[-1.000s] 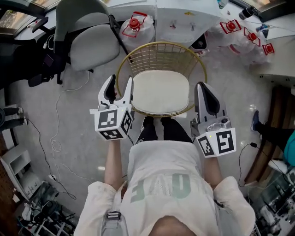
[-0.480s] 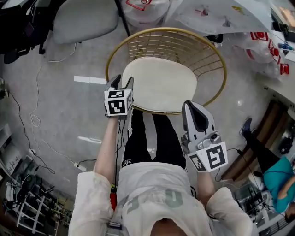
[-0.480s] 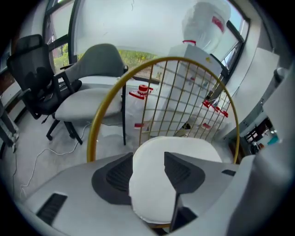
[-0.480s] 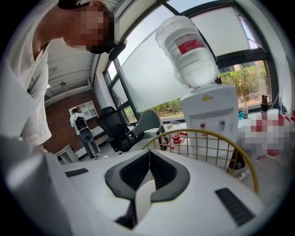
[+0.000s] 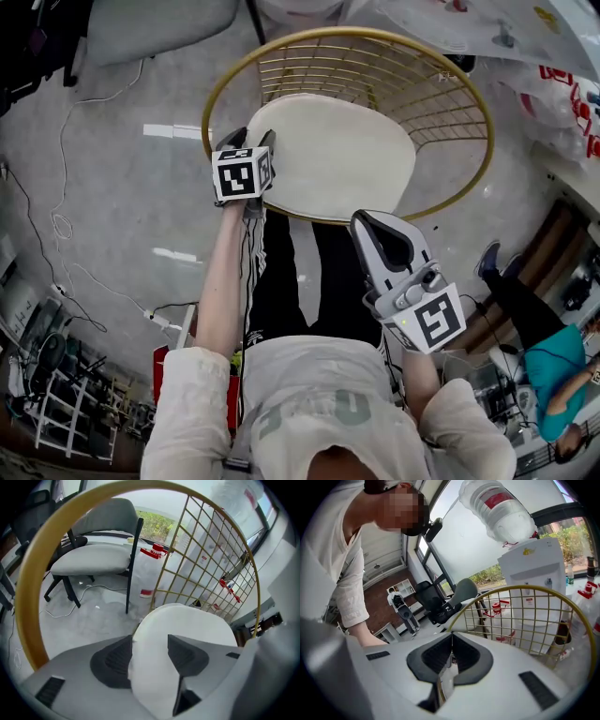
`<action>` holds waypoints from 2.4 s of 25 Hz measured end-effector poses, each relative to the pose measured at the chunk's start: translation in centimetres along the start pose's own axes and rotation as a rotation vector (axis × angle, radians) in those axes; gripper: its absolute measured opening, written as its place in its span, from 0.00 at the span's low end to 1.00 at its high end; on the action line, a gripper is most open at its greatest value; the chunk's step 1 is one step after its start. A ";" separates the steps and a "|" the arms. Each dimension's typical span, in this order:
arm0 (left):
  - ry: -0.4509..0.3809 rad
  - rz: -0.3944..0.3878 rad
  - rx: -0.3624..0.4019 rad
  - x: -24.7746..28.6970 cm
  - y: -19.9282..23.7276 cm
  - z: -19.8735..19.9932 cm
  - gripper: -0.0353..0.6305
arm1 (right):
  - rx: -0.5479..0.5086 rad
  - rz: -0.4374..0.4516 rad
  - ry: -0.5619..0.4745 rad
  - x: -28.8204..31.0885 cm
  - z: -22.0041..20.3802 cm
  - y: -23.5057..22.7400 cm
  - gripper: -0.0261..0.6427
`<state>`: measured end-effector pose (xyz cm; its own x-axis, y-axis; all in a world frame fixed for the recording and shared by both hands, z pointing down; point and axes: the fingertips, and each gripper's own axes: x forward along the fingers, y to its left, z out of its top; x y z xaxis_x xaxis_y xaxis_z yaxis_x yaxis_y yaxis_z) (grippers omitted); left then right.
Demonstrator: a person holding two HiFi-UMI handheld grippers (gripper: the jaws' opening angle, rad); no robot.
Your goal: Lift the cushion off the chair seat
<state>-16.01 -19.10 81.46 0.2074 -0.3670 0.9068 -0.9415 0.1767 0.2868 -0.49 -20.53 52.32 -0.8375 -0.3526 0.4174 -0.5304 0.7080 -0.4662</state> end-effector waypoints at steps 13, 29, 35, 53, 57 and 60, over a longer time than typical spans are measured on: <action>0.098 -0.060 -0.098 1.6 0.8 -0.8 0.41 | 0.056 0.051 0.012 0.8 -0.5 0.9 0.06; -0.070 -0.075 -0.016 -7.2 -3.5 1.2 0.16 | -0.051 0.019 -0.066 0.1 4.4 3.6 0.06; -0.187 -0.169 0.159 -15.3 -11.1 3.6 0.15 | -0.159 -0.026 -0.146 -3.2 9.2 5.7 0.06; -0.795 -0.290 0.466 -43.8 -23.4 14.5 0.14 | -0.241 -0.339 -0.575 -16.3 21.2 9.0 0.06; -0.923 -0.333 0.456 -48.6 -24.6 15.6 0.14 | -0.279 -0.376 -0.658 -18.6 23.0 9.3 0.06; -0.969 -0.360 0.451 -50.4 -25.3 15.9 0.14 | -0.302 -0.394 -0.689 -19.8 23.7 9.8 0.06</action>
<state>-6.86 -19.60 23.61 0.3769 -0.9191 0.1152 -0.9194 -0.3560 0.1675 7.80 -21.11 20.97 -0.5439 -0.8321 -0.1086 -0.8243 0.5540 -0.1169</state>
